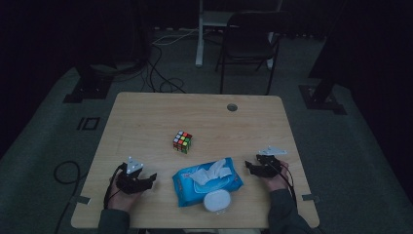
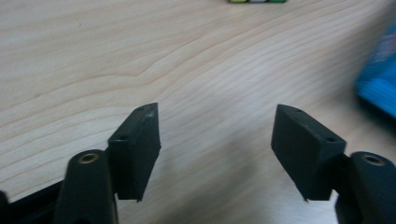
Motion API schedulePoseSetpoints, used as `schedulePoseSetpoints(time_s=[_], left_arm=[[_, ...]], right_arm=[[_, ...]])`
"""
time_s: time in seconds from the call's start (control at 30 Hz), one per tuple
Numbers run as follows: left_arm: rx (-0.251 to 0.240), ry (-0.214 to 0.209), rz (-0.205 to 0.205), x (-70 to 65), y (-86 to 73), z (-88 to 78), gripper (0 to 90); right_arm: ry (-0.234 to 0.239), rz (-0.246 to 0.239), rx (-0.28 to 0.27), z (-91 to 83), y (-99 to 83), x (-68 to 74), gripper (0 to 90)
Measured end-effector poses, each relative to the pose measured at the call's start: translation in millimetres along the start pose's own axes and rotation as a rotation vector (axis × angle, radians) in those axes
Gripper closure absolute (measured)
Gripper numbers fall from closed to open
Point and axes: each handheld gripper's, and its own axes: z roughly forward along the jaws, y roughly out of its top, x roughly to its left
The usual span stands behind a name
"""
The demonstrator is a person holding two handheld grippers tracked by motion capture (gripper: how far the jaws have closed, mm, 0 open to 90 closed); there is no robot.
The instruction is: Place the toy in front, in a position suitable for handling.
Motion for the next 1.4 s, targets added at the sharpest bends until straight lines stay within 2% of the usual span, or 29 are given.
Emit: schedulePoseSetpoints(time_s=[0.1,0.2,0.27,0.33,0.57,0.73,1.1,1.17,1.2,1.27,1.33,1.4], left_arm=[[-0.018,-0.019,0.004,-7.5,-0.2,-6.2,34.9],[-0.026,-0.038,0.025,-17.6,-1.0,-11.9,34.9],[-0.03,-0.034,0.044,-23.8,-0.8,-16.4,34.9],[-0.047,-0.046,0.044,-27.7,0.0,-21.3,34.9],[-0.069,-0.081,0.086,-51.4,-0.9,-32.5,34.2],[-0.082,-0.11,0.142,-78.6,-5.9,-38.5,34.4],[-0.067,-0.218,0.196,-119.3,-14.1,-40.8,34.1],[-0.052,-0.201,0.221,-126.2,-16.1,-38.2,34.7],[-0.034,-0.181,0.23,-128.5,-16.7,-35.3,36.7],[-0.009,-0.147,0.236,-129.1,-18.1,-30.6,48.5],[0.008,-0.162,0.217,-125.9,-18.4,-27.1,58.9],[0.007,-0.165,0.229,-126.3,-17.5,-25.8,64.4]], right_arm=[[0.01,-0.027,-0.007,-2.3,1.3,7.8,38.3],[0.028,-0.047,-0.027,-6.1,3.6,16.2,38.2],[0.036,-0.061,-0.036,-8.0,4.6,20.3,37.8],[0.043,-0.073,-0.044,-9.7,5.1,23.8,37.4],[0.07,-0.091,-0.075,-13.4,8.4,34.2,36.7],[0.066,-0.083,-0.075,-12.8,8.3,32.3,36.7],[0.07,-0.086,-0.089,-14.8,9.5,32.6,36.7],[0.072,-0.086,-0.089,-15.0,9.9,33.7,36.6],[0.071,-0.091,-0.092,-14.9,10.1,34.4,36.7],[0.074,-0.096,-0.092,-14.7,10.4,35.4,36.6],[0.075,-0.097,-0.094,-14.9,10.6,36.5,36.6],[0.077,-0.097,-0.096,-15.1,10.8,37.0,36.7]])
